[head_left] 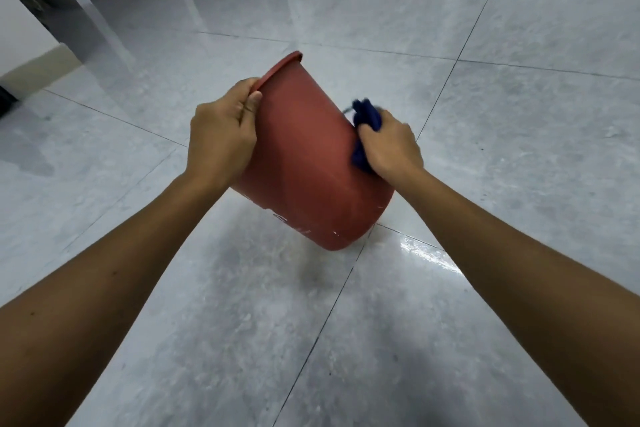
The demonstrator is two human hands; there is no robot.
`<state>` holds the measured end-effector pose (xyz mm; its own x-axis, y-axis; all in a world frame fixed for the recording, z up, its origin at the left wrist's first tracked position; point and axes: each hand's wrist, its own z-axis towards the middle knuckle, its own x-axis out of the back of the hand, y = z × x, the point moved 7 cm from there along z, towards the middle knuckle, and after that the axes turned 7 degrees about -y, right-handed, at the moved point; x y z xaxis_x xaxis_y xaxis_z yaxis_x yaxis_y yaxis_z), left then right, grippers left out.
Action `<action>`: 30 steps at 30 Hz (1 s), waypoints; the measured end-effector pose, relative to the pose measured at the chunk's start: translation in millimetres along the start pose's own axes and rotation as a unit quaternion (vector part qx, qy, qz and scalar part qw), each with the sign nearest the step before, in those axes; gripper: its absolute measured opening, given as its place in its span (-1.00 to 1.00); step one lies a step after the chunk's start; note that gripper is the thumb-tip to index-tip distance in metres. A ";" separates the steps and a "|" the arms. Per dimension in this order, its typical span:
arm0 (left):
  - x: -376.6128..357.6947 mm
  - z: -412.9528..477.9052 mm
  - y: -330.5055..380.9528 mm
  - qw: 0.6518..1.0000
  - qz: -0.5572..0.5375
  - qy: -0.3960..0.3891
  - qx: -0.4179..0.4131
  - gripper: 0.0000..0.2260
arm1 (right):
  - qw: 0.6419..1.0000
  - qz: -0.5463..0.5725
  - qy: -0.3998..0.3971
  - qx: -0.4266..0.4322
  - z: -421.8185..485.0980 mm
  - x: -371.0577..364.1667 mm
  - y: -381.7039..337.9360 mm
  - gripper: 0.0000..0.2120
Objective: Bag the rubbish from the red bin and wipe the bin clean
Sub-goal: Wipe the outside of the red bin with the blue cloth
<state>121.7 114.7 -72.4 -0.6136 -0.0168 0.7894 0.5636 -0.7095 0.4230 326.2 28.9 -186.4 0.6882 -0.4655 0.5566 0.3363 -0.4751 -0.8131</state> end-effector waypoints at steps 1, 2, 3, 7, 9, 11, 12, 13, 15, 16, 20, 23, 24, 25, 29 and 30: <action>0.4 0.0 -3.0 1.000 -0.003 -0.003 0.010 -0.71 | 0.999 -0.005 -0.009 -0.038 -0.6 1.5 19.2 -0.62; 0.1 -1.1 -3.0 1.000 0.003 -0.004 0.008 -0.71 | 0.997 -0.009 -0.015 -0.073 -2.3 3.4 35.3 -0.64; -1.0 -2.9 -0.1 1.000 0.012 -0.002 -0.002 -0.71 | 0.995 -0.012 -0.023 -0.100 -4.8 5.2 47.0 -0.66; -5.5 -1.5 10.5 1.000 0.025 -0.001 -0.005 -0.71 | 0.996 -0.022 -0.016 -0.081 -9.1 10.0 25.7 -0.60; -8.4 4.6 15.7 1.000 0.005 -0.021 -0.005 -0.71 | 1.000 0.004 0.002 0.011 -10.7 9.2 -19.5 -0.62; -10.9 10.7 25.7 0.998 -0.015 -0.039 -0.040 -0.69 | 0.994 0.028 0.022 0.105 -16.5 7.0 -64.0 -0.61; -10.5 11.6 29.9 0.997 -0.018 -0.040 -0.061 -0.67 | 0.990 0.018 0.034 0.133 -19.3 6.2 -76.7 -0.59; -8.8 9.6 30.5 0.997 -0.013 -0.036 -0.072 -0.63 | 0.989 -0.003 0.041 0.143 -19.9 4.3 -80.1 -0.57; -4.7 -4.0 16.9 0.998 0.015 -0.023 -0.053 -0.57 | 0.993 -0.045 0.025 0.102 -14.0 -1.2 -57.6 -0.56; -3.4 -14.9 4.7 0.999 0.029 -0.026 -0.030 -0.54 | 0.997 -0.053 0.011 0.063 -11.7 -2.3 -37.6 -0.57; -2.0 -50.7 -37.0 0.996 0.038 -0.079 0.022 -0.54 | 0.998 -0.048 -0.011 -0.031 -8.4 3.5 17.9 -0.57; 1.6 -52.0 -40.4 0.998 0.019 -0.048 0.026 -0.55 | 0.997 -0.035 -0.025 -0.063 -6.2 6.8 19.3 -0.55; 1.0 -50.3 -35.9 0.999 0.020 -0.038 0.019 -0.54 | 0.997 -0.033 -0.026 -0.063 -6.6 7.9 15.2 -0.56; -0.6 -47.8 -29.6 0.999 0.033 -0.032 0.006 -0.54 | 0.998 -0.030 -0.026 -0.049 -7.8 8.6 7.6 -0.57; -9.1 -29.1 2.8 0.994 0.092 -0.029 -0.042 -0.55 | 0.996 0.011 -0.021 0.089 -19.4 7.7 -50.9 -0.62; -11.8 -23.8 11.0 0.994 0.091 -0.031 -0.055 -0.55 | 0.991 0.020 -0.015 0.128 -21.8 7.7 -67.0 -0.60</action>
<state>122.0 90.3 -87.7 -0.4695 -0.1114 0.8759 0.5963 -0.7716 0.2214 295.0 40.9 -123.9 0.7221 -0.4560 0.5202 0.4575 -0.2493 -0.8535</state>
